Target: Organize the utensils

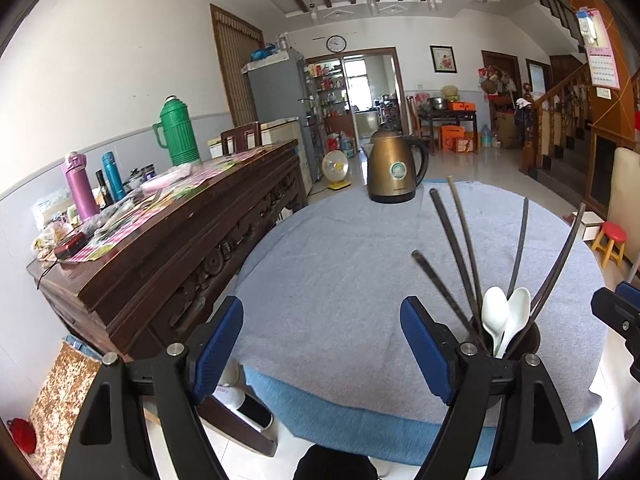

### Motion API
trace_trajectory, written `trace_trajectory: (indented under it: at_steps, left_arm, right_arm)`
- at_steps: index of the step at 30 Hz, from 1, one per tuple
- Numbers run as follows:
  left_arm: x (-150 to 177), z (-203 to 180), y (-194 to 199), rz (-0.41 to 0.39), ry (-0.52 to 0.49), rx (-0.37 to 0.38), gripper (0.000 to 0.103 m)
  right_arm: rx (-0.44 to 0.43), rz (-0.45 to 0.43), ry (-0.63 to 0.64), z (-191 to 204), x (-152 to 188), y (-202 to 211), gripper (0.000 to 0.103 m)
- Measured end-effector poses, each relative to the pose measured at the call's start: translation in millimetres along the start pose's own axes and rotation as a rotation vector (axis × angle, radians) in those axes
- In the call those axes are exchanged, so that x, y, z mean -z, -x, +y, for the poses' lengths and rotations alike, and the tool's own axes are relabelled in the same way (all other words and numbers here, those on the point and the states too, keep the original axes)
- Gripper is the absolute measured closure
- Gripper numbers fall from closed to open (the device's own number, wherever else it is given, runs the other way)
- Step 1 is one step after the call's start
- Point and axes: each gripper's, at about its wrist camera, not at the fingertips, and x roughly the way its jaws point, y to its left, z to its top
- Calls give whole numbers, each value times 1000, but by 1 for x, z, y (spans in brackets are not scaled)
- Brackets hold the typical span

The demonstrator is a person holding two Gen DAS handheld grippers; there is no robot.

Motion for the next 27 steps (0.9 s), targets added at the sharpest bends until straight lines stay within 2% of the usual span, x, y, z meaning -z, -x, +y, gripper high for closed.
trace_trajectory:
  at_steps: [16,27]
  left_arm:
    - [-1,5,16,11,-7,-13,21]
    - [-4,4,39,-21,-18,-20,21]
  right_arm:
    - [-12,-5,0,3,3,20,42]
    - [-13,-25,-18,-2,1,36,40]
